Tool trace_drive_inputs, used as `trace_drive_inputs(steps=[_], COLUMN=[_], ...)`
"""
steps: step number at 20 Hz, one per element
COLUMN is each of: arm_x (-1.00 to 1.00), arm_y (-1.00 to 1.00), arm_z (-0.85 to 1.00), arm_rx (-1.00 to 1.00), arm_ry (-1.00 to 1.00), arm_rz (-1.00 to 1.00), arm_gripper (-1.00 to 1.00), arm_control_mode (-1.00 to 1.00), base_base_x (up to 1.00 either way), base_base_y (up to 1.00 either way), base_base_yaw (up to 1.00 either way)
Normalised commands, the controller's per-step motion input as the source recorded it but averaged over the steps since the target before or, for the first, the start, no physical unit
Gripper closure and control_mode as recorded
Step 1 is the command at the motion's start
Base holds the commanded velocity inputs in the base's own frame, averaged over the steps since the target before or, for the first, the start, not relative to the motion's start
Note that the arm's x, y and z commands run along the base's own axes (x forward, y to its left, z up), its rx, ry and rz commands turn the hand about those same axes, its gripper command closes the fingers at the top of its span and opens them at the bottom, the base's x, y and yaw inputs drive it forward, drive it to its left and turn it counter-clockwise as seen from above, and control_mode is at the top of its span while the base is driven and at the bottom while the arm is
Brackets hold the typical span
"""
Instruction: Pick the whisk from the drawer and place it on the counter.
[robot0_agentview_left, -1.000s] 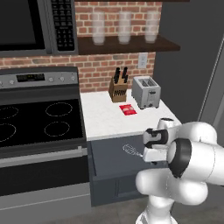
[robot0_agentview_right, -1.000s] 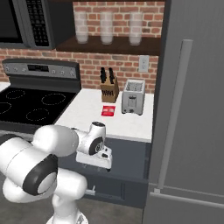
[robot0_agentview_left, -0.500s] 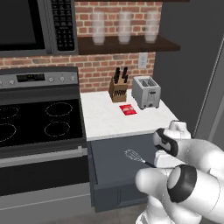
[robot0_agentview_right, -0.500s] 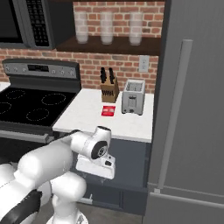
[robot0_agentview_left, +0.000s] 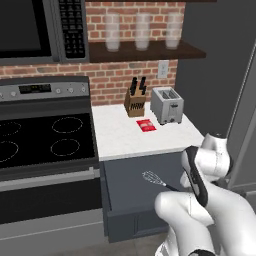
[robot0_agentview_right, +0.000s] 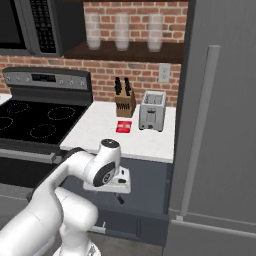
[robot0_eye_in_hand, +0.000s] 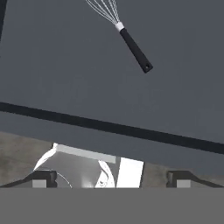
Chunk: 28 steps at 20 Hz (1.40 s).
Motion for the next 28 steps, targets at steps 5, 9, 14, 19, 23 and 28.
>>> trace_drive_inputs(steps=[5, 9, 14, 19, 23, 28], arm_x=[0.67, 0.77, 0.35, 0.02, 0.00, 0.12], arm_y=[0.00, 0.00, 0.00, 0.00, 0.00, 0.06], arm_z=[-0.01, -0.03, -0.24, -0.35, -0.41, -0.51], arm_rx=[0.00, 0.00, 0.00, 0.00, 0.00, 0.00], arm_ry=[-0.01, 0.02, 0.00, 0.00, 0.02, 0.03], arm_rz=[0.12, 0.02, 0.00, 0.00, 0.00, 0.00], arm_gripper=[-1.00, -1.00, -1.00, -1.00, -1.00, -1.00], arm_control_mode=[-1.00, -1.00, -1.00, -1.00, -1.00, -1.00], base_base_x=[0.00, 0.00, 0.00, 0.00, 0.00, 0.00], base_base_y=[0.00, 0.00, 0.00, 0.00, 0.00, 0.00], base_base_yaw=[0.00, 0.00, 0.00, 0.00, 0.00, 0.00])
